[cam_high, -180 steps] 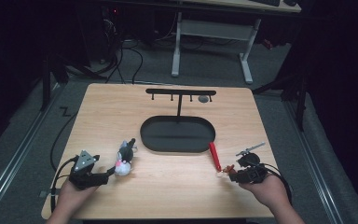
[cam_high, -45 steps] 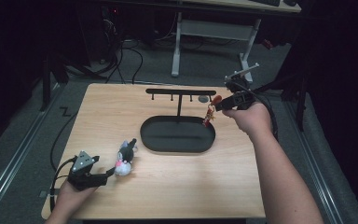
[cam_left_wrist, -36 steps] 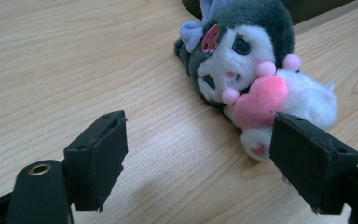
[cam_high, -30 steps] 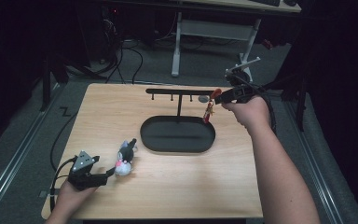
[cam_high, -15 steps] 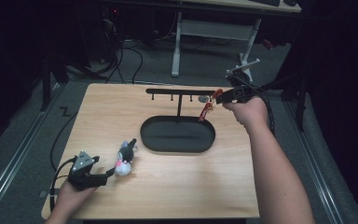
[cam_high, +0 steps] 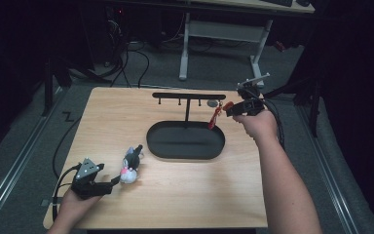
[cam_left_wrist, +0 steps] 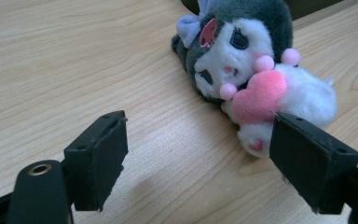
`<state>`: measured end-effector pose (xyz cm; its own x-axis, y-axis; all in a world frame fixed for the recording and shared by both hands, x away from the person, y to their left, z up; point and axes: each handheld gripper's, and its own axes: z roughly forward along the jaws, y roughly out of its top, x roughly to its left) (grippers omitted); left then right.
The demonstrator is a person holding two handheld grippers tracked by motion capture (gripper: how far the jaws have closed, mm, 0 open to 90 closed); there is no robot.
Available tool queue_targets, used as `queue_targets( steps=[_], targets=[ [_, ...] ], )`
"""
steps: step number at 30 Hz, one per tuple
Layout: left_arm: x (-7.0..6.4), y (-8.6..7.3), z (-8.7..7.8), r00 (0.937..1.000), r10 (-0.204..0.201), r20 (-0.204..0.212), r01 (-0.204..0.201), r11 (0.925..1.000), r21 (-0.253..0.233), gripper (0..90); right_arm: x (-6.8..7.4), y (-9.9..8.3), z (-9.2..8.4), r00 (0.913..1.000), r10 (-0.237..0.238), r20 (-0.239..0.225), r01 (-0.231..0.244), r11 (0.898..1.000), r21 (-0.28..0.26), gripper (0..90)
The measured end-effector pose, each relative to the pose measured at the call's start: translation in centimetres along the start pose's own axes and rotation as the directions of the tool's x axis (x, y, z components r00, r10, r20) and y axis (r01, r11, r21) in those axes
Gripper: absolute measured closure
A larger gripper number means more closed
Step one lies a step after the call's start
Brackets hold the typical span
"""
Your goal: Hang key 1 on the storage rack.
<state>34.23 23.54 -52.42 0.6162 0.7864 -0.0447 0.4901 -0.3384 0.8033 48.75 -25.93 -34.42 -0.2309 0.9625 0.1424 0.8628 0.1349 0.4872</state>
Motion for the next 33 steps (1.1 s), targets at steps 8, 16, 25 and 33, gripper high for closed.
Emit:
queue_targets(
  steps=[8,16,25,33],
  targets=[
    [0.0,0.0,0.0,1.0,0.0,-0.001,0.0,1.0,-0.003,19.6,-0.2,-0.6,1.3,1.0,-0.005,0.001,0.005,1.0,0.029,54.2],
    [-0.1,0.2,0.2,1.0,0.006,0.002,-0.006,1.0,-0.002,19.6,-0.3,-0.9,0.4,1.0,0.0,-0.005,0.0,1.0,0.006,51.3],
    [-0.2,0.3,0.3,1.0,0.008,0.005,-0.008,1.0,-0.005,19.5,-0.2,-1.8,-0.4,0.9998,-0.021,0.0,0.021,1.0,0.001,47.0],
    [-0.3,0.3,0.5,0.9999,0.013,0.004,-0.013,0.9999,-0.004,19.4,0.0,-3.0,-0.9,0.9993,-0.037,-0.003,0.037,0.999,-0.021,42.3]
  ],
)
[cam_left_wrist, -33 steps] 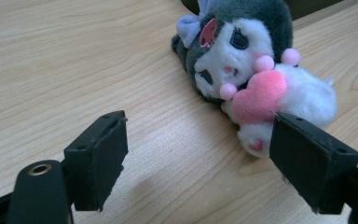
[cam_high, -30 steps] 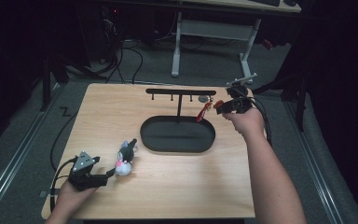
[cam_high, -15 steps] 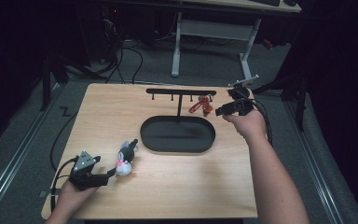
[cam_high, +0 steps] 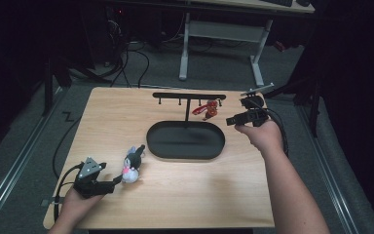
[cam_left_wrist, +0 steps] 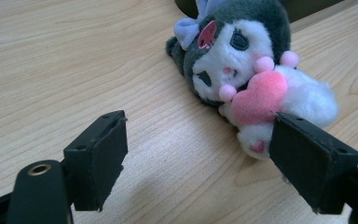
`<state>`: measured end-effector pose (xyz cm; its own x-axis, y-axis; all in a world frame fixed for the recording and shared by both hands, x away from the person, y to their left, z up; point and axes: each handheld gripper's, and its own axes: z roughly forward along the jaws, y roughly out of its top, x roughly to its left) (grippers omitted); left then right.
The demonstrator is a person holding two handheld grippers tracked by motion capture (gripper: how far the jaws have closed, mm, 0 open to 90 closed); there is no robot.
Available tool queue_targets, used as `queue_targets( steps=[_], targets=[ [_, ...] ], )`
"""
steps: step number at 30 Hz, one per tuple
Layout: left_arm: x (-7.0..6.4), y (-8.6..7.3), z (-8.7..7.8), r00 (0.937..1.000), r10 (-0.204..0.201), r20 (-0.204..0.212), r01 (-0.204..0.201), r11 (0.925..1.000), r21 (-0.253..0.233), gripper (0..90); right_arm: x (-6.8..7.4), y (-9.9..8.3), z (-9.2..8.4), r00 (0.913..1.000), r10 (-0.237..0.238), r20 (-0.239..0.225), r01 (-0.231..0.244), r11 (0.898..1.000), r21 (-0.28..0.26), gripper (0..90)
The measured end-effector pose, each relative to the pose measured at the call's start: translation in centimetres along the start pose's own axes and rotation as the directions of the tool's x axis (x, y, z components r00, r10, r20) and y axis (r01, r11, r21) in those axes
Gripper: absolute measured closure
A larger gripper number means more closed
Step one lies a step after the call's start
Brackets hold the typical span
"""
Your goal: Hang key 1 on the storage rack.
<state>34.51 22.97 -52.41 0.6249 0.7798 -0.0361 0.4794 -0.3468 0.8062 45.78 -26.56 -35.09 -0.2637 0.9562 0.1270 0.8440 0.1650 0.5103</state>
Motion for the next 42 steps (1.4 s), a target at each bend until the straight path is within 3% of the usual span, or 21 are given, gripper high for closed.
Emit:
queue_targets(
  steps=[15,18,20,22,24,32,35,37,39,40,41,42],
  targets=[
    [-0.3,-0.1,-0.1,0.9999,0.017,-0.002,-0.017,0.9998,0.009,18.8,-0.6,-3.7,0.0,0.9999,-0.015,0.005,0.015,0.999,-0.051,35.8],
    [-0.4,-0.2,-0.2,0.9998,0.018,-0.004,-0.017,0.9998,0.011,18.7,-0.4,-4.8,0.3,0.9987,-0.046,0.022,0.047,0.997,-0.057,33.6],
    [-0.4,-0.2,-0.2,0.9998,0.022,-0.005,-0.021,0.9997,0.014,18.7,-0.3,-5.5,0.5,0.9989,-0.043,0.02,0.044,0.997,-0.056,32.5],
    [-0.4,-0.2,-0.2,0.9997,0.023,-0.006,-0.023,0.9996,0.014,18.7,0.1,-6.2,0.8,0.994,-0.095,0.054,0.098,0.994,-0.056,31.0],
    [-0.4,-0.2,-0.2,0.9998,0.021,-0.003,-0.021,0.9997,0.013,18.7,0.1,-7.1,1.0,0.9946,-0.088,0.055,0.092,0.993,-0.075,31.2],
    [-0.9,-0.1,0.1,0.9995,0.032,0.009,-0.032,0.9993,0.018,18.0,0.8,-11.5,2.5,0.9937,-0.094,0.061,0.102,0.984,-0.148,31.0],
    [-1.2,0.2,0.1,0.9997,0.018,0.014,-0.018,0.9998,0.011,17.3,1.2,-13.4,3.1,0.9925,-0.102,0.067,0.113,0.977,-0.179,31.0],
    [-1.7,0.8,0.1,0.9995,0.029,0.009,-0.029,0.9994,0.016,15.4,1.5,-14.9,3.4,0.9902,-0.115,0.079,0.129,0.972,-0.198,31.4],
    [-2.1,1.3,-0.1,0.9995,0.032,-0.002,-0.032,0.9995,-0.004,19.6,1.8,-16.3,3.8,0.9909,-0.117,0.067,0.129,0.967,-0.22,31.6],
    [-2.3,1.4,-0.2,0.9995,0.031,-0.012,-0.031,0.9994,-0.018,27.4,2.0,-17.9,4.2,0.9912,-0.119,0.056,0.13,0.962,-0.242,32.2],
    [-2.4,1.5,-0.2,0.9996,0.026,-0.013,-0.026,0.999,-0.036,27.4,2.0,-17.9,4.2,0.9912,-0.119,0.056,0.13,0.962,-0.242,32.2],
    [-2.4,1.6,-0.3,0.9999,0.014,-0.006,-0.014,0.9988,-0.047,33.8,2.1,-18.7,4.3,0.9916,-0.119,0.051,0.128,0.958,-0.256,32.6]
  ],
)
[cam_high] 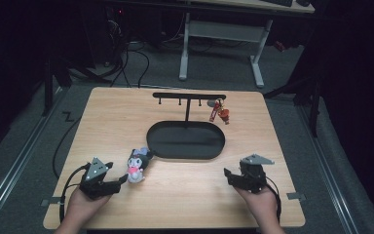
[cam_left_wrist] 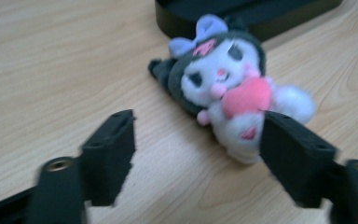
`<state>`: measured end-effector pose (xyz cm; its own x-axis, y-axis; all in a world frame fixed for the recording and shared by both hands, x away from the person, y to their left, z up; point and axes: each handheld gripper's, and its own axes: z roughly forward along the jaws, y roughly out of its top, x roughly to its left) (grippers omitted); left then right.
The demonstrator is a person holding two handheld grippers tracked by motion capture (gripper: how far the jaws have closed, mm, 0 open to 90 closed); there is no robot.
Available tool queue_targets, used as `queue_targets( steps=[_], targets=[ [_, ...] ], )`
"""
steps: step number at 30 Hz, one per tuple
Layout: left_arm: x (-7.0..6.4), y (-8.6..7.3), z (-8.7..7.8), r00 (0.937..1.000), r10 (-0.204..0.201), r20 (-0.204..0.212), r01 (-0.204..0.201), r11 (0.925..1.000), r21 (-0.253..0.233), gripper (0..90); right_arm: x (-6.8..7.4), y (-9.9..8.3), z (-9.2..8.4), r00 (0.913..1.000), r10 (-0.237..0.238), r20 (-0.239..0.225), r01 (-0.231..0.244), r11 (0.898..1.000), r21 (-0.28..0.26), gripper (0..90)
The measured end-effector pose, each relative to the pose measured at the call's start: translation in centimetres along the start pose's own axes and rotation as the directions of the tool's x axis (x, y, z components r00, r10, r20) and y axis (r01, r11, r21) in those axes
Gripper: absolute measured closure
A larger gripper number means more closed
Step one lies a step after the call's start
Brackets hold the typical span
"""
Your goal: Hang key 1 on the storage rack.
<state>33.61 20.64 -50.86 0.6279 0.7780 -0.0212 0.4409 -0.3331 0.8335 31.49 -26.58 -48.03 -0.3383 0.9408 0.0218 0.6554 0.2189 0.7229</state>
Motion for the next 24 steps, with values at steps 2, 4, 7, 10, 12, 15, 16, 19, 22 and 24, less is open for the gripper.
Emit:
queue_targets(
  steps=[2,4,7,10,12,15,16,19,22,24],
  targets=[
    [0.1,0.4,0.1,0.9997,-0.023,-0.012,0.023,0.9997,-0.01,49.5,0.2,-1.5,-0.2,0.9997,0.02,-0.014,-0.021,0.999,-0.032,33.0],
    [0.2,0.8,0.5,0.9983,-0.016,-0.056,0.015,0.9997,-0.02,62.4,0.3,-2.8,-0.4,0.998,0.052,-0.036,-0.054,0.997,-0.063,33.5],
    [0.7,1.6,1.6,0.9892,0.01,-0.146,-0.012,0.9999,-0.012,82.0,0.2,-4.6,-0.6,0.9914,0.095,-0.091,-0.102,0.992,-0.079,34.2],
    [2.2,2.1,3.0,0.9792,-0.05,-0.197,0.046,0.9986,-0.026,89.5,0.3,-5.2,-1.3,0.9947,0.059,-0.084,-0.064,0.996,-0.059,34.7],
    [2.8,2.2,4.1,0.9777,-0.07,-0.198,0.074,0.9972,0.013,89.7,0.2,-5.5,-1.7,0.9969,0.046,-0.063,-0.05,0.997,-0.06,34.9],
    [2.9,1.9,5.6,0.9824,-0.059,-0.177,0.075,0.9932,0.089,89.7,-0.5,-5.8,-2.0,0.9939,0.076,-0.079,-0.082,0.994,-0.072,35.3],
    [2.7,1.8,5.9,0.9857,-0.052,-0.16,0.07,0.9919,0.107,89.8,-0.6,-5.8,-2.0,0.9922,0.093,-0.083,-0.099,0.992,-0.074,35.4],
    [1.5,1.8,6.0,0.9929,-0.017,-0.117,0.032,0.9924,0.119,89.8,-0.9,-5.8,-2.1,0.9884,0.12,-0.093,-0.127,0.989,-0.077,35.8],
    [-0.2,1.9,5.6,0.9975,0.007,-0.07,0.0,0.9944,0.106,89.8,-0.9,-5.9,-1.8,0.989,0.11,-0.098,-0.118,0.991,-0.07,36.4],
    [-1.2,2.1,5.4,0.9987,0.023,-0.045,-0.018,0.995,0.098,89.8,-0.8,-5.9,-1.7,0.9879,0.115,-0.104,-0.121,0.991,-0.059,36.5]
  ],
)
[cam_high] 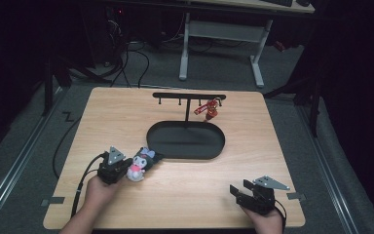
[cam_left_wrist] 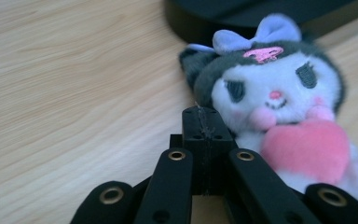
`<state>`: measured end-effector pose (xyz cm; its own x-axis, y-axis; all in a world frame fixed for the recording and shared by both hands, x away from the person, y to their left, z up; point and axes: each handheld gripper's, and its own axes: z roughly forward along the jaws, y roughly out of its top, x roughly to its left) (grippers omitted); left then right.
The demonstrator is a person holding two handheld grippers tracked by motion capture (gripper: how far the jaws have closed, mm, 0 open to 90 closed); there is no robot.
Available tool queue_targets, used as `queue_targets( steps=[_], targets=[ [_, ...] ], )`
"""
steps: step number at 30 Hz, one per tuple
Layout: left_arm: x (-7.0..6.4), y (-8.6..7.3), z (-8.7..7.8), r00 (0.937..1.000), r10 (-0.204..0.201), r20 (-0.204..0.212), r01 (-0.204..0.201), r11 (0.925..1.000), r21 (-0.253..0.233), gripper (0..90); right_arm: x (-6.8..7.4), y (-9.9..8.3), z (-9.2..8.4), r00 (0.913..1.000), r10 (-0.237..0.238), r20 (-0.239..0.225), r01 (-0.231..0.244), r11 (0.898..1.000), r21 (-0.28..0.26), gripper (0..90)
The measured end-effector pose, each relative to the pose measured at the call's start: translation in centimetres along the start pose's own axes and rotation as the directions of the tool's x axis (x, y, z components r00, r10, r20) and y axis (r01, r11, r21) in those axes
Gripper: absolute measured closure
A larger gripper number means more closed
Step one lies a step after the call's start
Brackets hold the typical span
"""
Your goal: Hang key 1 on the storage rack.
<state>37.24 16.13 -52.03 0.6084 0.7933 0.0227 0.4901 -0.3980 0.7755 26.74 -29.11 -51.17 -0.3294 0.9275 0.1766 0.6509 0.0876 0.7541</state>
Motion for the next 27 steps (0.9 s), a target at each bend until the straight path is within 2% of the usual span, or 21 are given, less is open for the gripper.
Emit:
queue_targets(
  steps=[4,8,14,16,18,21,23,25,27],
  targets=[
    [-2.9,0.5,-0.3,0.9979,0.033,0.055,-0.033,0.9994,-0.009,89.8,0.1,0.0,0.3,0.9999,-0.007,-0.011,0.007,1.0,0.011,36.5],
    [-6.2,1.0,0.0,0.9915,0.084,0.099,-0.084,0.9964,-0.009,89.7,0.4,0.0,0.2,0.9998,-0.007,-0.016,0.008,1.0,0.012,36.5],
    [-10.3,1.9,1.7,0.9785,0.136,0.155,-0.136,0.9907,-0.014,89.5,0.3,-0.1,0.1,0.9998,-0.002,-0.021,0.002,1.0,0.015,36.6],
    [-11.2,2.1,2.3,0.978,0.141,0.153,-0.14,0.99,-0.018,87.4,0.3,-0.1,0.1,0.9997,-0.004,-0.022,0.004,1.0,0.012,36.6],
    [-11.3,2.1,2.7,0.982,0.12,0.146,-0.119,0.9927,-0.017,86.9,0.3,-0.2,0.0,0.9998,-0.004,-0.022,0.004,1.0,0.014,36.6],
    [-10.6,2.2,2.9,0.9919,0.091,0.089,-0.089,0.9957,-0.027,87.2,0.2,-0.3,-0.1,0.9997,-0.001,-0.023,0.001,1.0,0.008,36.7],
    [-9.6,2.7,3.1,0.9975,0.035,0.061,-0.032,0.9986,-0.041,87.3,0.1,-0.3,-0.2,0.9997,0.002,-0.023,-0.001,1.0,0.009,36.7],
    [-9.2,3.1,3.5,0.998,0.01,0.063,-0.008,0.9997,-0.025,88.4,0.0,-0.3,-0.1,0.9997,0.0,-0.024,0.001,1.0,0.009,36.7],
    [-9.6,3.1,3.9,0.9972,0.026,0.071,-0.025,0.9996,-0.009,89.5,0.0,-0.4,-0.1,0.9997,-0.001,-0.024,0.001,1.0,0.009,36.8]
  ],
)
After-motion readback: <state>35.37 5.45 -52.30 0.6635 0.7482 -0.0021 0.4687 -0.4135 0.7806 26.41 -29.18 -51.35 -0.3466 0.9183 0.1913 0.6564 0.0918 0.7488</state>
